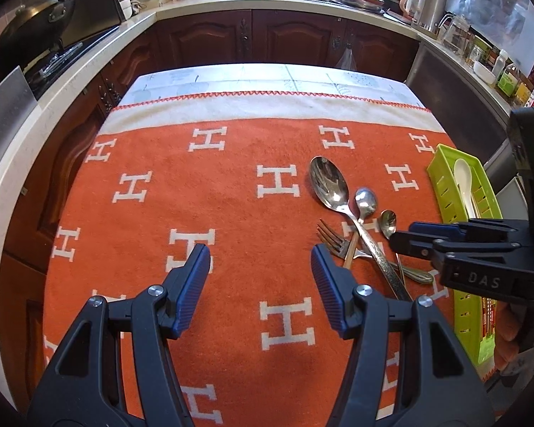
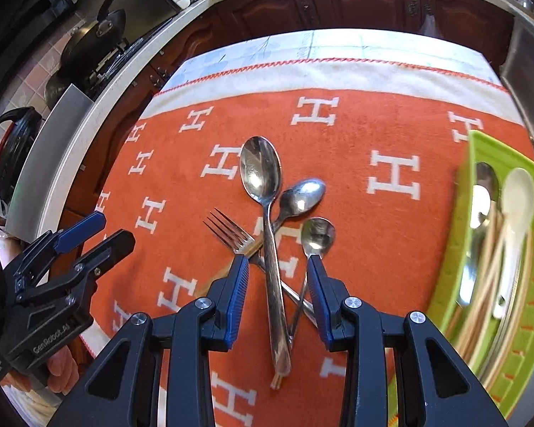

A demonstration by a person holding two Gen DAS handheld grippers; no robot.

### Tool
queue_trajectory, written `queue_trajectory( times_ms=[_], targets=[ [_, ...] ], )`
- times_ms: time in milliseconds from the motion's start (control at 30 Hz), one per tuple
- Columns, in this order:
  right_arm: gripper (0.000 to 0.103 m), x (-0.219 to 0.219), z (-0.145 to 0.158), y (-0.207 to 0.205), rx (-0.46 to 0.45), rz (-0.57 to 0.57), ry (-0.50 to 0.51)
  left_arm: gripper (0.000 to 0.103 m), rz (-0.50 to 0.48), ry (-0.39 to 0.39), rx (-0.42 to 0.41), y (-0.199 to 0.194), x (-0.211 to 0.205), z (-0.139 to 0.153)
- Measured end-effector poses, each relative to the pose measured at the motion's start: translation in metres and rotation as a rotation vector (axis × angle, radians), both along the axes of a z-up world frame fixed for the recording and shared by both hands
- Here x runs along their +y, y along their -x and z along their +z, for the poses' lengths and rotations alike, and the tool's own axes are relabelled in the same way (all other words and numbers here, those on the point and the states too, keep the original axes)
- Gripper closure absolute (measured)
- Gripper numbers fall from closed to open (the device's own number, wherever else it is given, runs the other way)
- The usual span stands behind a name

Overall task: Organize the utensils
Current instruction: 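Move both tools back over the spoons and fork on the cloth, then grasp the large metal spoon by its handle with the right tool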

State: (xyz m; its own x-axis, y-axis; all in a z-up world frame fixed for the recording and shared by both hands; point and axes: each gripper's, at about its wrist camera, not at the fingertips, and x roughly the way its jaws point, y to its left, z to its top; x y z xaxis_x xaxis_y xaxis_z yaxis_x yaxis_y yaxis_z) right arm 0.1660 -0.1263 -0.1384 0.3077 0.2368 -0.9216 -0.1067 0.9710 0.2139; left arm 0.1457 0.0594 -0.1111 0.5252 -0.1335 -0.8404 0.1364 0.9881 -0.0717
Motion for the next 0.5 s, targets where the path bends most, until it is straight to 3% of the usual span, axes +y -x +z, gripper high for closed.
queue_trajectory(
  times_ms=[233, 500],
  targets=[
    [0.069, 0.013, -0.027, -0.022, 0.04, 0.037, 0.014, 0.047, 0.009, 0.017, 0.033, -0.008, 0.006, -0.013],
    [0.08, 0.022, -0.046, -0.036, 0.065, 0.079, 0.035, 0.047, 0.017, 0.032, 0.052, -0.014, 0.011, -0.022]
  ],
)
